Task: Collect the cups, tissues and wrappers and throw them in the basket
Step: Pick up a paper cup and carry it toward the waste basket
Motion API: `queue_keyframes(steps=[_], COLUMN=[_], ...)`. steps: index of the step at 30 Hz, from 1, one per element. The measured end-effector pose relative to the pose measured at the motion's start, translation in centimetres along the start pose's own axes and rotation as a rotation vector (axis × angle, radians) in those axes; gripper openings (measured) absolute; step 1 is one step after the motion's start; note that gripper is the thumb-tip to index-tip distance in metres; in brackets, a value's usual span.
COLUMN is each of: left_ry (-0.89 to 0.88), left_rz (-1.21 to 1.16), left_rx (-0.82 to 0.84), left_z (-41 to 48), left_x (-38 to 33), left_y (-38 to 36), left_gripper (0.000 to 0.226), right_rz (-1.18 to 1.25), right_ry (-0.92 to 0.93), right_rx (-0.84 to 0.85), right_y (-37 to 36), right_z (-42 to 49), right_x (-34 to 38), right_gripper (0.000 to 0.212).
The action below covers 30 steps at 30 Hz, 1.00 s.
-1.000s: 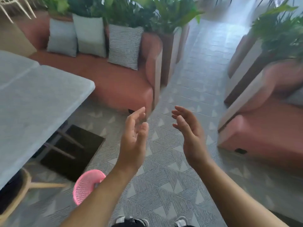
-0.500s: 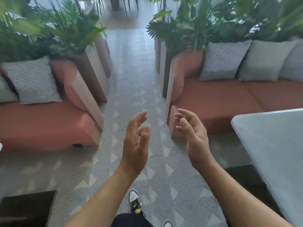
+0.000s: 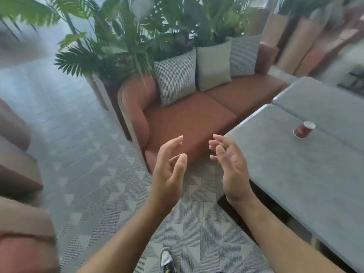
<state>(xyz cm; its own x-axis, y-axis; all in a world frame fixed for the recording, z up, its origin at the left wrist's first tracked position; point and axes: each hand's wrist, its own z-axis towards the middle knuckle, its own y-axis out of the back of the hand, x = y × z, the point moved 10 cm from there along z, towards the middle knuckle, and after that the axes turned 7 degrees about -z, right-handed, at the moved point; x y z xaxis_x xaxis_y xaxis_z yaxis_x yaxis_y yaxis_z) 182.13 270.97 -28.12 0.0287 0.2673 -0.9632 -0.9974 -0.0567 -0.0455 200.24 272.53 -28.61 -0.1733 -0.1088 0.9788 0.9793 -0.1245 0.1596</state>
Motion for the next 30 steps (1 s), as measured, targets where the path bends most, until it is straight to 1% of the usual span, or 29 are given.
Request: queue_keyframes(steps=[5, 9, 13, 16, 18, 21, 26, 30], left_ry=[-0.004, 0.024, 0.06, 0.058, 0.065, 0.097, 0.132, 0.138], left_rz=[-0.075, -0.133, -0.177, -0.173, -0.171, -0.207, -0.21, -0.168], left_rx=[0.158, 0.286, 0.41, 0.478, 0.513, 0.55, 0.558, 0.56], left_z=[4.4, 6.6, 7.6, 8.8, 9.7, 11.5, 15.5, 18.2], left_x=[1.0, 2.0, 3.2, 4.3, 5.1, 6.6, 9.0, 10.6], left_y=[-4.6, -10.0, -15.9, -20.5, -23.6, -28.4, -35.9, -40.4], left_gripper=[0.047, 0.039, 0.036, 0.044, 0.044, 0.042, 0.041, 0.049], right_rz=[-0.056, -0.094, -0.098, -0.072, -0.058, -0.039, -0.047, -0.064], right_ry=[-0.025, -0.042, -0.075, -0.107, -0.125, -0.136, -0.178, -0.207], right_rx=[-0.188, -0.354, -0.485, -0.588, -0.641, -0.692, -0.699, -0.697], right_y=[4.5, 9.8, 14.9, 19.0, 21.5, 25.4, 31.5, 35.9], right_z=[1.4, 2.1, 1.9, 2.3, 3.1, 5.3, 10.6, 14.7], right_x=[-0.8, -1.7, -3.3, -4.9, -6.1, -8.0, -11.2, -13.7], right_gripper=[0.034, 0.027, 0.029, 0.031, 0.035, 0.038, 0.028, 0.031])
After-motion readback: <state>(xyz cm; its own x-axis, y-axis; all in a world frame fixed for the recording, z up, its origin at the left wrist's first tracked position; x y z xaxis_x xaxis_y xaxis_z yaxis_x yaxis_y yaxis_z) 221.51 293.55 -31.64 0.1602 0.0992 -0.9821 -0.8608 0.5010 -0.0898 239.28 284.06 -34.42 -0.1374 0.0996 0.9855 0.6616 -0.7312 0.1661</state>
